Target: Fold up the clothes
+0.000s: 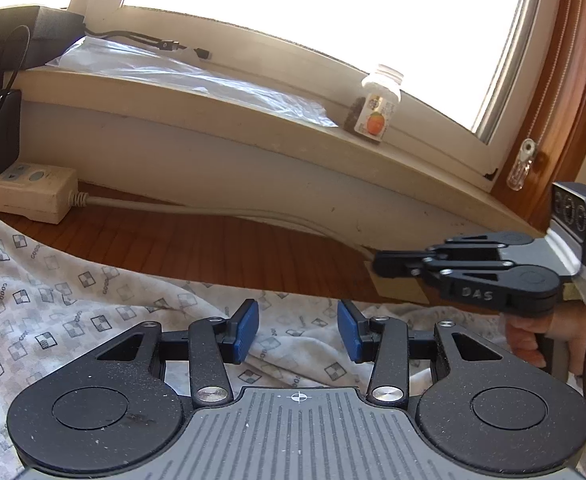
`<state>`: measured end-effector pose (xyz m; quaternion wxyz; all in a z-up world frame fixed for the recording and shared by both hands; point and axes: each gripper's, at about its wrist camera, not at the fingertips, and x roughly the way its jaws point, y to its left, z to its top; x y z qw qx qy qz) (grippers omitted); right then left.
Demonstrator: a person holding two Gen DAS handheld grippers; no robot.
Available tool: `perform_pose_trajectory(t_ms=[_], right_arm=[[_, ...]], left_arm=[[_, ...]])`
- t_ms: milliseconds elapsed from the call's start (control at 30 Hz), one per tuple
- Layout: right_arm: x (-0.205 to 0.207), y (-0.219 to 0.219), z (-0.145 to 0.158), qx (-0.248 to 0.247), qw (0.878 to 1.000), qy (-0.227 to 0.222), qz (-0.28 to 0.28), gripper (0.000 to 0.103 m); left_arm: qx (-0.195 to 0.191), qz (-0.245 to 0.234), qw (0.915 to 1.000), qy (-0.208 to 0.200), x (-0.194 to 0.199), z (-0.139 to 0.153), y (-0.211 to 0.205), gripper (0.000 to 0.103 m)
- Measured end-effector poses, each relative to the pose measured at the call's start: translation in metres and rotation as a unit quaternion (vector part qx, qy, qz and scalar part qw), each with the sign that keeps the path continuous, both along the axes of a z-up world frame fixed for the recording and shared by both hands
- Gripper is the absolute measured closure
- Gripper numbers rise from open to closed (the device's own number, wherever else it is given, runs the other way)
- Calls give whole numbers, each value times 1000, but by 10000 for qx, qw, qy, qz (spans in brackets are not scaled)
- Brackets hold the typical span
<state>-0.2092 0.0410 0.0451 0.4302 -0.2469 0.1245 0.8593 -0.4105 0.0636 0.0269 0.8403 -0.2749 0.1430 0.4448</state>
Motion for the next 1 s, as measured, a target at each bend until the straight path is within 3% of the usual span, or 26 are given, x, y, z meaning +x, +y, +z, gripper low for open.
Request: perform_pose_trajectory(t_ms=[67,100,167,300,333,367,400,467,567,633,667,1000], right_arm=[[13,1,-1,-362,9990,149,207,95],[19,2,-2,-573,9976,224,332,88],[18,1,-6,-673,9968,67,423,79],[1,2,-13,-843,9946,-138,582,78],[-6,1,-12,-772,9946,-274,633,83],[-11,0,-12,-693,9945,-399,682,101],[-14,-2,-11,-520,9953,-512,636,102],[-12,-2,-6,-145,9983,-509,237,102],[-1,1,-1,-14,9992,-303,-251,101],[12,-1,3,-5,9987,-155,-485,94],[17,-6,5,-44,9989,-90,-452,90],[41,-105,17,-130,9996,-47,262,86]], left_arm=[[-9,-4,10000,-6,0,-1,0,56],[-10,-3,10000,-9,-1,-1,0,56],[-4,1,10000,-16,-1,-1,0,56],[8,41,10000,-41,-3,0,-1,56],[8,48,10000,-45,-4,0,-1,56],[6,53,10000,-45,-4,0,-1,56],[5,57,10000,-46,-4,0,-1,56],[0,58,10000,-45,-4,0,0,56],[-11,56,10000,-43,-4,0,0,56],[-18,56,10000,-40,-3,0,0,56],[-24,54,10000,-37,-3,0,0,56],[-58,88,9999,-29,-3,-1,1,56]])
